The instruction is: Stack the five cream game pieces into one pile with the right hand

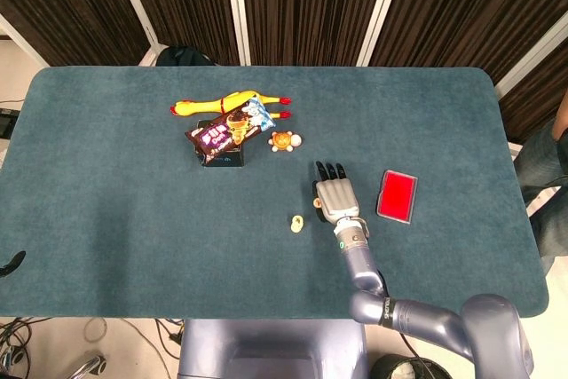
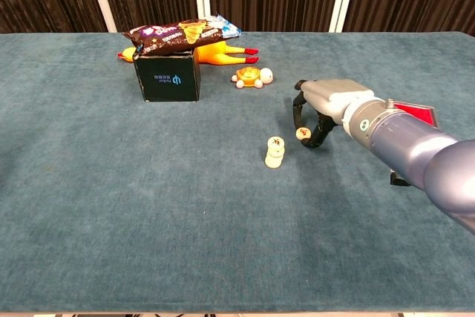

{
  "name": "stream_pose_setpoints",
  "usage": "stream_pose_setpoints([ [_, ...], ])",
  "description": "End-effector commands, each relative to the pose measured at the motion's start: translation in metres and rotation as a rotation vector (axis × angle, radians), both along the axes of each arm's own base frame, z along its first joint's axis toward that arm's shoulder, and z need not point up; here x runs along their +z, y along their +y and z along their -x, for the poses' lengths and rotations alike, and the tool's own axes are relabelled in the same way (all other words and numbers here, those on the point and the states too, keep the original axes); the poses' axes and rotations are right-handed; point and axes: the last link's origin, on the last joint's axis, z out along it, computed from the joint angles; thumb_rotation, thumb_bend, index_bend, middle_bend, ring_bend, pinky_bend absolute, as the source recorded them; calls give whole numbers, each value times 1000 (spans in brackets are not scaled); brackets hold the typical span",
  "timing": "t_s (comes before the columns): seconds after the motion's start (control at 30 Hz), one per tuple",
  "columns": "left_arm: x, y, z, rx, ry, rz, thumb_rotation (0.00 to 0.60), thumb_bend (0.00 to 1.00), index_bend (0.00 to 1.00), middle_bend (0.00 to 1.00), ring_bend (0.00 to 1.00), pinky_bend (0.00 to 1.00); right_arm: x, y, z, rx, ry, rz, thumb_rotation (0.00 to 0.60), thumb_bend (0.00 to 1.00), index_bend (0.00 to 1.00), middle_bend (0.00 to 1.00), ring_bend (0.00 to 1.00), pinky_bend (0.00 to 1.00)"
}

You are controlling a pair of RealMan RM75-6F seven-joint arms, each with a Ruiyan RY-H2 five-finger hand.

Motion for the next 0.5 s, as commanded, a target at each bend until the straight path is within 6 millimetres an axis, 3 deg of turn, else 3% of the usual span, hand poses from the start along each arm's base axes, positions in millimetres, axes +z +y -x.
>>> stream_pose_setpoints([
  [0.03, 0, 0, 0, 1, 0, 0, 600, 168, 150, 0, 0, 71, 0, -1, 0, 1, 2, 1, 600, 379, 504, 0, 0, 0],
  [0.5, 0, 0, 0, 5, -1, 3, 600, 168, 151, 0, 0, 71, 6, -2, -5, 14, -1, 8, 600, 379, 523, 0, 0, 0],
])
